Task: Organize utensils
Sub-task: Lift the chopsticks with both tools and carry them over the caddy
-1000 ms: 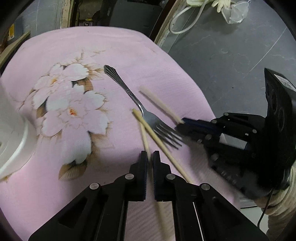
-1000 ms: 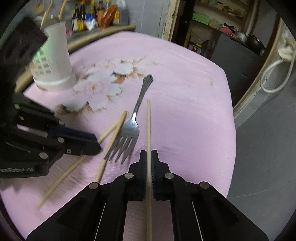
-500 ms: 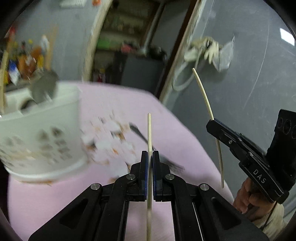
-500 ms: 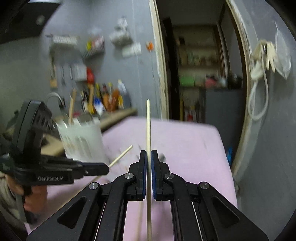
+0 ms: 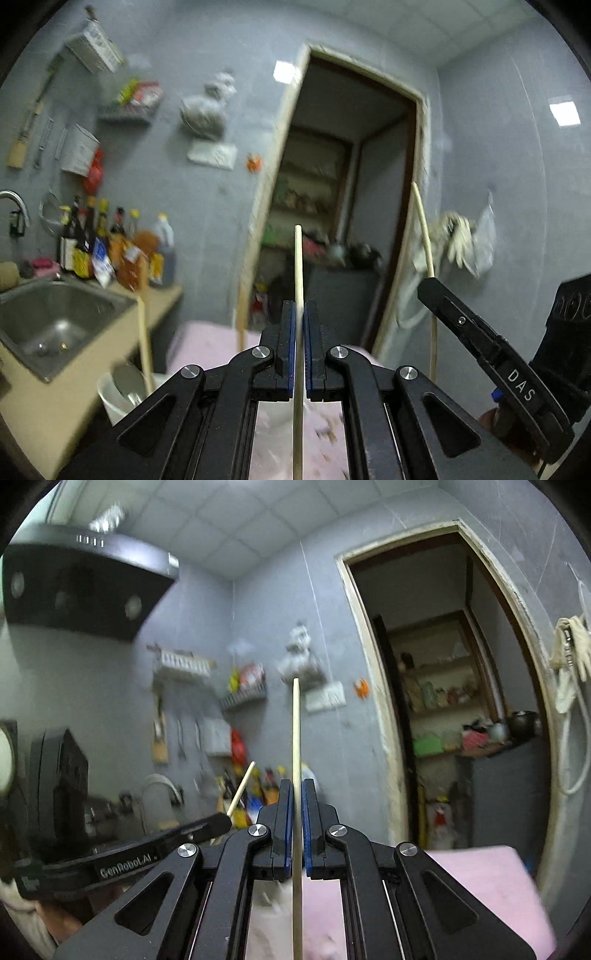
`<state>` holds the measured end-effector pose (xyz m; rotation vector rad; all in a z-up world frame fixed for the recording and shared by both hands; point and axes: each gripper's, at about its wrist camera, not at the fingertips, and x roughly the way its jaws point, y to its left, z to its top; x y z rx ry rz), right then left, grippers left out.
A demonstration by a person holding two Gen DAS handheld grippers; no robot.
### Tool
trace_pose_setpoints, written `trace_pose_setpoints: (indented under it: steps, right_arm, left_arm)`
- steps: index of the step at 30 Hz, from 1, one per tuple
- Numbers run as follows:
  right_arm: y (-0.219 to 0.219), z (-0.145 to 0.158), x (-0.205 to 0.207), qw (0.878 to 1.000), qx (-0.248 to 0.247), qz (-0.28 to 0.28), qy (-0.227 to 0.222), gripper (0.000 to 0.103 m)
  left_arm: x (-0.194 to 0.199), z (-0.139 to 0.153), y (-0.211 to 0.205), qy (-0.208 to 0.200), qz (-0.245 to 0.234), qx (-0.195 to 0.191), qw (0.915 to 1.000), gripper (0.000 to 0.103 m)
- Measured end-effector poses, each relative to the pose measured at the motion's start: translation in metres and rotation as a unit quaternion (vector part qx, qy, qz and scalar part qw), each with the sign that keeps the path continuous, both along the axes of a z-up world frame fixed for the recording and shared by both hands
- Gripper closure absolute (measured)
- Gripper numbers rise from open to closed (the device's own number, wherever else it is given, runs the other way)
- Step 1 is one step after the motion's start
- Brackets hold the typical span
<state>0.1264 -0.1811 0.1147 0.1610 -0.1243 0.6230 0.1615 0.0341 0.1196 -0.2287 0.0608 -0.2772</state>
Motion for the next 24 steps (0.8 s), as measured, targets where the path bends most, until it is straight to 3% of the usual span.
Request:
trace_pose_setpoints:
  steps: [6, 14, 24]
  right_arm:
    - [0.021, 0.011, 0.036, 0.997, 0.071, 0.04, -0.013, 0.1]
    - [0.043, -0.007, 0.067, 0.995, 0.091, 0.035, 0.0, 0.1]
    - [0.053, -0.036, 0.08, 0.996, 0.075, 0.04, 0.025, 0.1]
  left_arm:
    - [0.016, 0.011, 0.064, -0.029, 0.059, -0.057, 0.9962, 0.101]
    - [0.028, -0.006, 0.128, -0.034, 0.137, -0.149, 0.9787, 0.101]
    - [0.027, -0.022, 0.134, -0.052, 0.2, -0.161, 0.9651, 0.101]
